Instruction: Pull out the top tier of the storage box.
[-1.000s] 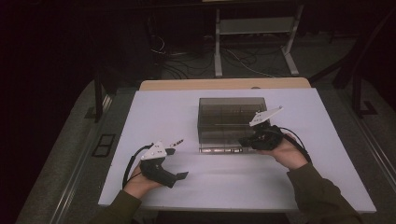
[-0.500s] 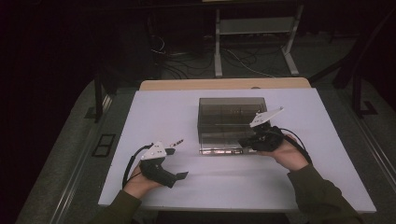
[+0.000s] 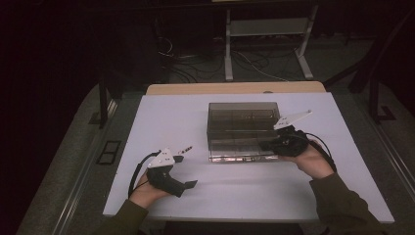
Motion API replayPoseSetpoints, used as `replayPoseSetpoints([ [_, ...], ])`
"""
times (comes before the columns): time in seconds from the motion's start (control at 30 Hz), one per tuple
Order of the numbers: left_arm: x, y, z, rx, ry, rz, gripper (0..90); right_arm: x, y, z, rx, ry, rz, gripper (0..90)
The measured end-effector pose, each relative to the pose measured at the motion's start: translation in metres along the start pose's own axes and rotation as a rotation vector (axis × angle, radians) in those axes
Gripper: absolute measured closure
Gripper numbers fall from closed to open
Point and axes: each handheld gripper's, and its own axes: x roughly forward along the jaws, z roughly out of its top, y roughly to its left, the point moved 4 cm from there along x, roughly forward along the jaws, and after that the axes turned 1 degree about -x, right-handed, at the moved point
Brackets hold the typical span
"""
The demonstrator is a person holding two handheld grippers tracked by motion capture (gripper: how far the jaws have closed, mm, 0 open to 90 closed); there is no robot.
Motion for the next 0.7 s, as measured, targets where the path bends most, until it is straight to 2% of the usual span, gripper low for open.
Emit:
replayPoseSetpoints([
  [0.4,0.0,0.0002,-0.0003,0.002,0.003,-0.001,0.0,0.0077,-0.001,-0.0051,0.004,0.028,0.009,88.9],
  [0.7,0.0001,-0.0001,0.0,0.005,0.003,-0.002,0.0,0.006,0.0061,-0.0084,-0.001,0.026,0.025,88.9],
])
